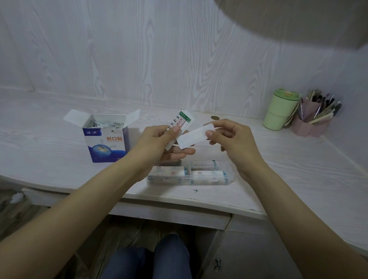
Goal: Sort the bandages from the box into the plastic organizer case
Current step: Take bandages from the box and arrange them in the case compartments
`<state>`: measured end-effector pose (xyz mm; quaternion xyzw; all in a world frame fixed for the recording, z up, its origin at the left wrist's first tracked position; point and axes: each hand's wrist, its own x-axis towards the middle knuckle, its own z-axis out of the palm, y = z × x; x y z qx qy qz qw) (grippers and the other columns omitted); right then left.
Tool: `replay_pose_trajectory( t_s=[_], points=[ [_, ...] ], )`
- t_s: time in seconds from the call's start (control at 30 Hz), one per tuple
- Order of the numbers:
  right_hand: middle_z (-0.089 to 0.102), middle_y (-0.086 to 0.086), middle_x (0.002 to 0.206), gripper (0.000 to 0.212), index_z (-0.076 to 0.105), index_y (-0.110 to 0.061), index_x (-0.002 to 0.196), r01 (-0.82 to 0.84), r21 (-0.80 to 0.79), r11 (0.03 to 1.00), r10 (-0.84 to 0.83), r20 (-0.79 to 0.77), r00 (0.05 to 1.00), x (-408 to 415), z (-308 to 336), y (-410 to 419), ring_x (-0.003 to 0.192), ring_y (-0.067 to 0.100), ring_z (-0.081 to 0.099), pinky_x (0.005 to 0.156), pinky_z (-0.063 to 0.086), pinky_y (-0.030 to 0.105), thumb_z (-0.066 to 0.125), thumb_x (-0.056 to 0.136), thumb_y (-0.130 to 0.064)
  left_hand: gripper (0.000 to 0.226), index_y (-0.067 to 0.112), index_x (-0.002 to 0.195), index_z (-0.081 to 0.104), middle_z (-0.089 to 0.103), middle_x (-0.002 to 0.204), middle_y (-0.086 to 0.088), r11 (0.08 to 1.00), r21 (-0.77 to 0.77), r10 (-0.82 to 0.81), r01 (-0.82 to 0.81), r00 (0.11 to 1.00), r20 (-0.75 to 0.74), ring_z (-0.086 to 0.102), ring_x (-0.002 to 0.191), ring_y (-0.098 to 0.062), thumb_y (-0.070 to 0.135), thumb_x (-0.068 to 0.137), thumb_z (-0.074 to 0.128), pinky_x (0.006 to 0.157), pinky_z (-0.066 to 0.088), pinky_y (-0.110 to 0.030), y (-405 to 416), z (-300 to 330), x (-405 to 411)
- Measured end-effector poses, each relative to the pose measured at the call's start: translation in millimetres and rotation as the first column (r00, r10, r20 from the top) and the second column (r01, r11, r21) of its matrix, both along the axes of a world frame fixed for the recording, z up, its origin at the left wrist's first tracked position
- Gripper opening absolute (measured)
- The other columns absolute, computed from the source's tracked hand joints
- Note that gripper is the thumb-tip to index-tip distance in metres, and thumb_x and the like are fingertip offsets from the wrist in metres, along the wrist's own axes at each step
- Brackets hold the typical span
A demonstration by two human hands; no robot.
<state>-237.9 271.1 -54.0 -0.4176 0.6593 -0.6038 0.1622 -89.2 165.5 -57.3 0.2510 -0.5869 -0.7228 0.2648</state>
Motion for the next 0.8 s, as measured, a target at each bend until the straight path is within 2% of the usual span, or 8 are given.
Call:
replay_pose_trajectory(
  t_s=[0.13,0.23,0.27,0.33,0.43,0.5,0.63,0.8],
  points=[
    [0.068,-0.001,0.072,0.009,0.065,-0.015,0.085,-0.008,0.004,1.0,0.008,0.053,0.999,-5,-3,1,0.064,0.007,0.064,0.056,0.042,0.016,0.066,0.086,-0.006,0.015,0.005,0.104,0.062,0.07,0.084,-0.007,0.997,-0.05,0.055,-0.054,0.998,0.005,0.072,0.082,-0.025,0.013,0.095,0.053,0.07,0.059,-0.028,-5,0,3],
    [0.07,0.006,0.078,0.009,0.067,-0.009,0.083,-0.09,-0.077,0.993,0.101,0.16,0.982,-5,-5,1,0.074,0.013,0.069,0.065,0.05,0.017,0.064,0.086,-0.002,0.014,0.007,0.104,0.062,0.071,0.095,-0.014,0.998,-0.037,0.041,-0.041,0.999,0.001,0.072,0.082,-0.026,0.012,0.094,0.054,0.068,0.059,-0.027,-7,1,4],
    [0.071,0.008,0.079,0.005,0.068,-0.006,0.082,-0.115,-0.115,0.987,0.138,0.222,0.965,-4,-4,1,0.078,0.015,0.069,0.071,0.052,0.019,0.064,0.085,-0.006,0.014,0.007,0.105,0.062,0.072,0.095,-0.015,0.998,-0.04,0.043,-0.043,0.999,-0.003,0.072,0.081,-0.025,0.012,0.094,0.054,0.067,0.059,-0.025,-8,1,3],
    [0.072,0.008,0.079,0.018,0.069,-0.003,0.078,-0.109,-0.156,0.982,0.151,0.295,0.943,-6,-5,1,0.08,0.016,0.069,0.079,0.055,0.023,0.066,0.081,-0.021,0.016,0.006,0.107,0.062,0.072,0.092,-0.013,0.997,-0.046,0.054,-0.055,0.999,-0.007,0.072,0.081,-0.025,0.012,0.094,0.054,0.065,0.059,-0.023,-8,1,2],
    [0.073,0.007,0.081,0.006,0.069,-0.004,0.079,-0.062,-0.057,0.996,0.07,0.166,0.984,-12,-9,2,0.08,0.014,0.068,0.075,0.053,0.019,0.072,0.08,-0.009,0.017,0.006,0.107,0.063,0.073,0.092,-0.012,0.998,-0.052,0.047,-0.047,0.999,0.006,0.072,0.082,-0.025,0.012,0.093,0.056,0.065,0.059,-0.022,-9,0,0],
    [0.073,0.009,0.085,0.011,0.069,-0.008,0.083,-0.047,-0.004,0.999,0.047,0.106,0.993,-14,-12,5,0.082,0.014,0.069,0.073,0.051,0.017,0.074,0.077,-0.001,0.015,0.006,0.105,0.064,0.073,0.092,-0.012,0.997,-0.067,0.038,-0.037,0.999,0.024,0.073,0.08,-0.024,0.012,0.093,0.057,0.063,0.059,-0.021,-8,-1,-1],
    [0.071,0.007,0.081,0.015,0.07,-0.013,0.079,0.028,0.027,0.999,-0.029,0.05,0.998,-19,-12,4,0.077,0.013,0.066,0.067,0.051,0.015,0.073,0.077,0.002,0.012,0.007,0.102,0.063,0.073,0.091,-0.013,0.995,-0.083,0.048,-0.046,0.999,0.021,0.073,0.079,-0.022,0.01,0.093,0.056,0.063,0.058,-0.022,-9,-2,-2],
    [0.067,0.001,0.073,0.019,0.069,-0.018,0.073,0.181,0.201,0.963,-0.145,-0.184,0.972,-36,-26,-8,0.069,0.011,0.061,0.069,0.05,0.018,0.07,0.079,0.0,0.011,0.007,0.102,0.061,0.073,0.09,-0.013,0.996,-0.069,0.055,-0.053,0.998,0.027,0.073,0.077,-0.02,0.009,0.094,0.054,0.065,0.059,-0.022,-11,-4,0]
  ],
)
